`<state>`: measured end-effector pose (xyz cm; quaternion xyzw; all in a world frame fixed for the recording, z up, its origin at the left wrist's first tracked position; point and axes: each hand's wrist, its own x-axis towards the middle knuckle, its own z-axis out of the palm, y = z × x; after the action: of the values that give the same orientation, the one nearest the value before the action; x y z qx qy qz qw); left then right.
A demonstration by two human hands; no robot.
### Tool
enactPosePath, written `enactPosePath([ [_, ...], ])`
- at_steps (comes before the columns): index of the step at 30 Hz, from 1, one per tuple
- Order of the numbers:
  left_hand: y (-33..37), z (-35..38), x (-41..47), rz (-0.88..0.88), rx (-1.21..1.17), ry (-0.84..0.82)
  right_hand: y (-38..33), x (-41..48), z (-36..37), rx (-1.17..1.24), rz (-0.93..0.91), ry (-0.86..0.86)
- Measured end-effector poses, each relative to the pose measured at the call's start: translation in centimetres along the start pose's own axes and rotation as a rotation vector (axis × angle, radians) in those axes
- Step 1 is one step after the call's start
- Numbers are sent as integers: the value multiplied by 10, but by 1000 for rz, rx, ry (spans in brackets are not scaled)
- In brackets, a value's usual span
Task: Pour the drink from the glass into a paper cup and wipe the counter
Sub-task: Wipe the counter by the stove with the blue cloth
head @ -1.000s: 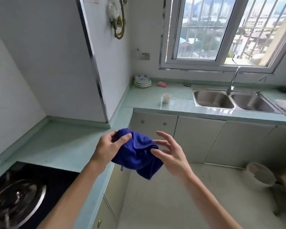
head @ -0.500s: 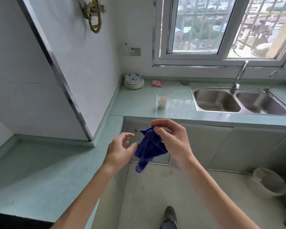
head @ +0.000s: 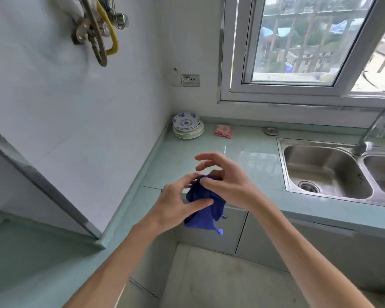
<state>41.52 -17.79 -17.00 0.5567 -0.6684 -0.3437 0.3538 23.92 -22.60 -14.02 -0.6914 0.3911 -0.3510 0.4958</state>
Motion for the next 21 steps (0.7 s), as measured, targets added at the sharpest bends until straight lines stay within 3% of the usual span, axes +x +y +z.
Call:
enactPosePath([
  [7,-74,-29,104,-114,8,-56,51,107,-20,-357,2,-100],
  [16,-172,-80,256,-79,189,-103,113,280,-17,-842,84,-192],
  [21,-198,-110,342,-55,297,-1,142,373,-14,-907,-20,-78],
])
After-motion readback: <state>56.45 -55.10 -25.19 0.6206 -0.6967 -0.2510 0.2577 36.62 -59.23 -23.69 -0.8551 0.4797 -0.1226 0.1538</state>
